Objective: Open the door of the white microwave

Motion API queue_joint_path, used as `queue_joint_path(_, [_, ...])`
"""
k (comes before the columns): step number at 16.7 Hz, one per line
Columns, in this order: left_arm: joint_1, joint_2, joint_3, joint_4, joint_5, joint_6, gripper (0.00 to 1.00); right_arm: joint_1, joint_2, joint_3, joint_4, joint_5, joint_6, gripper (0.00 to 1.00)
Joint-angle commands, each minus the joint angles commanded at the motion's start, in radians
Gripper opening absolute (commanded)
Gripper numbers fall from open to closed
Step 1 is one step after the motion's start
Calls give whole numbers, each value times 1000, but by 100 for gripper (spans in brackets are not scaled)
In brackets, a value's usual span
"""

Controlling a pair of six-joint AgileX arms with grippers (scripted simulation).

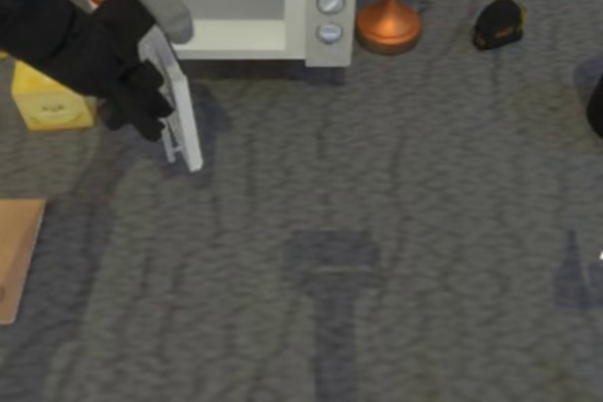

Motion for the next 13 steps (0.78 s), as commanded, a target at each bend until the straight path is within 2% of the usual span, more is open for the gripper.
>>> queue_joint_path(3, [14, -3, 1, -11, 14, 34, 0, 0, 0, 0, 0, 0, 0, 100])
queue_joint_path(13, [14, -3, 1, -11, 14, 34, 0, 0, 0, 0, 0, 0, 0, 100])
